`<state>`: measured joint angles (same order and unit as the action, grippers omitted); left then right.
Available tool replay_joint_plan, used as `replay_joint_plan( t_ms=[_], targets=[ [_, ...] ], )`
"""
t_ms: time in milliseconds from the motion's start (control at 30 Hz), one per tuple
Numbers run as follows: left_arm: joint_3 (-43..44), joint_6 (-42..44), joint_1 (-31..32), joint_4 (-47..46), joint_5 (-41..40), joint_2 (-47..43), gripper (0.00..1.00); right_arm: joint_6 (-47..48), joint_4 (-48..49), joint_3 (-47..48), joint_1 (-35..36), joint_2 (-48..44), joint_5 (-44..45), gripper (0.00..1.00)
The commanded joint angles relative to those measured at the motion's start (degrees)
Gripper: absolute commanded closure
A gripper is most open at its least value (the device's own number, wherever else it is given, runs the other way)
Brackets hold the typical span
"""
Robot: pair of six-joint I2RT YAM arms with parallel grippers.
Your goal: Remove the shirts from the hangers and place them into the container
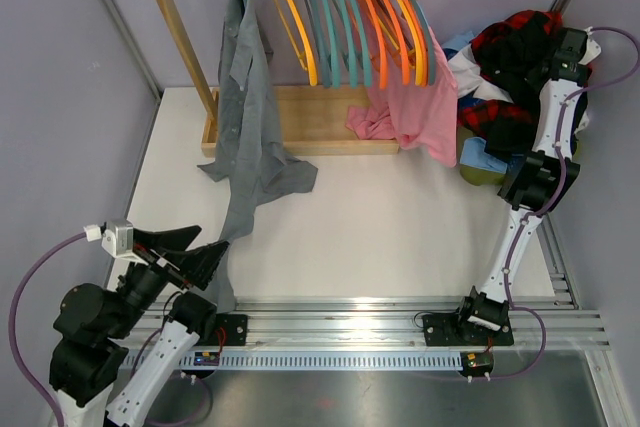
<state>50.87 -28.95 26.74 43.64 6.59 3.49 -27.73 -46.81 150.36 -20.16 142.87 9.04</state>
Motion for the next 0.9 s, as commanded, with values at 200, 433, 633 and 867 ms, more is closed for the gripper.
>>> replay_joint_plan(
  t_ms=[200, 433, 633, 867],
  targets=[
    [0.5, -2.1, 0.1, -2.0, 1.8, -2.2, 0.01, 7.3, -23.0, -7.5, 0.8, 13.0, -8.8, 1.00],
    [0.7, -1.6, 0.1, -1.3, 1.1, -2.6, 0.01, 6.9, -22.5, -6.3, 0.9, 10.2, -10.4, 1.00],
    [0.1, -1.8, 0.1, -2.2, 1.6, -2.3, 0.01, 7.6, -19.2, -4.6, 1.0, 4.6, -13.0, 0.10],
    [-0.3, -1.5, 0.1, -2.2, 1.6, -1.8, 0.01, 4.1, -3.0, -12.1, 1.2, -14.8, -9.4, 0.01]
  ],
)
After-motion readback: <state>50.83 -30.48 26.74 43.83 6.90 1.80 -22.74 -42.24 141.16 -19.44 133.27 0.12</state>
